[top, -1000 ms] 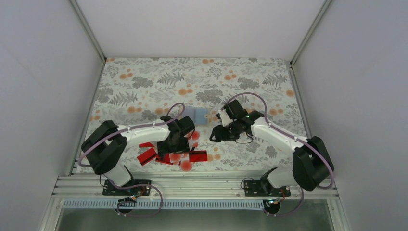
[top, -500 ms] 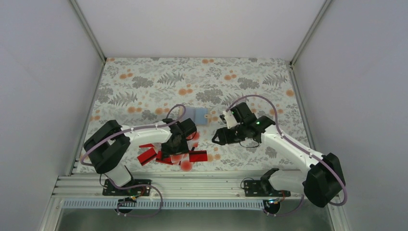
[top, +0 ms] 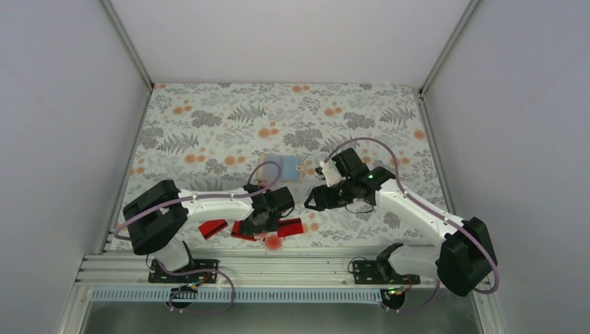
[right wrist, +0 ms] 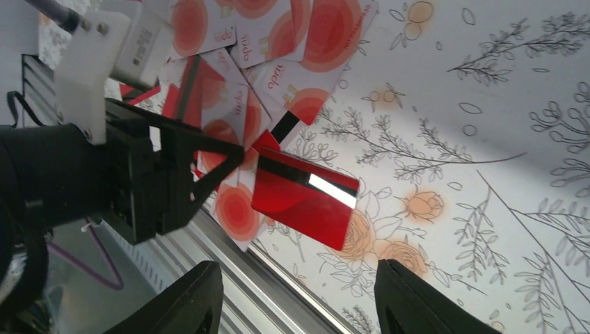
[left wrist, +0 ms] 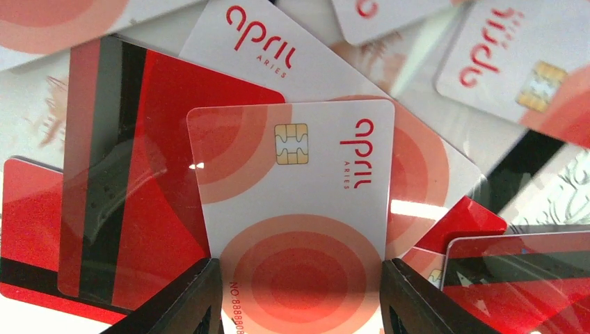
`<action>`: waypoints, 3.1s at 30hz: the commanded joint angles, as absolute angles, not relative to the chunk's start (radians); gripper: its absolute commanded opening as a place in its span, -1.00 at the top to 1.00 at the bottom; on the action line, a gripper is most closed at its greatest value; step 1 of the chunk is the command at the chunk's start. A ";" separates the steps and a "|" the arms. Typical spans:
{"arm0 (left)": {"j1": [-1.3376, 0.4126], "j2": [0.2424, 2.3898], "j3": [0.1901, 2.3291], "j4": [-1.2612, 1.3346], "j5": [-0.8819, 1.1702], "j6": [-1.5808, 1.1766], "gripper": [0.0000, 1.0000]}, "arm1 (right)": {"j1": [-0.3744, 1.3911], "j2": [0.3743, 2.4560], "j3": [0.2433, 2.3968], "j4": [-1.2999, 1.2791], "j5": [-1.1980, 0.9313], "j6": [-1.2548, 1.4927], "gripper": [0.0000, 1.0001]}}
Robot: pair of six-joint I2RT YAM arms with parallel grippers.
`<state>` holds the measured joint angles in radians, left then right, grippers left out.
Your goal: Put the credit cards into the card holder
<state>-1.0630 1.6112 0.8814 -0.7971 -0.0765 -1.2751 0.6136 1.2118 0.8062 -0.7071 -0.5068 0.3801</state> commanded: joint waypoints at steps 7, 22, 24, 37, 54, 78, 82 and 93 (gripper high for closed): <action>-1.152 1.586 0.873 -0.707 -0.079 -1.320 -0.08 | 0.609 1.249 0.801 -0.624 -0.628 0.404 -0.12; -1.160 1.578 0.961 -0.854 -0.040 -1.385 -0.74 | 0.609 1.266 0.767 -0.586 -0.582 0.509 -0.13; -1.166 1.562 0.980 -0.853 -0.062 -1.335 -0.69 | 0.610 1.254 0.743 -0.593 -0.578 0.535 -0.12; -1.058 1.403 0.843 -0.632 0.076 -0.948 -0.23 | 0.626 1.129 0.464 -0.378 -0.863 0.884 -0.20; -0.915 1.496 0.773 -0.510 0.335 -0.604 0.07 | 0.951 1.072 0.360 -0.127 -0.590 1.398 -0.22; -0.890 1.514 0.648 -0.428 0.393 -0.500 0.08 | 1.167 1.455 0.419 0.208 -0.399 1.515 0.03; -0.892 1.518 0.636 -0.426 0.399 -0.496 0.08 | 1.176 1.460 0.404 0.243 -0.385 1.536 0.05; -0.891 1.519 0.620 -0.423 0.414 -0.497 0.08 | 1.204 1.490 0.397 0.322 -0.373 1.564 0.06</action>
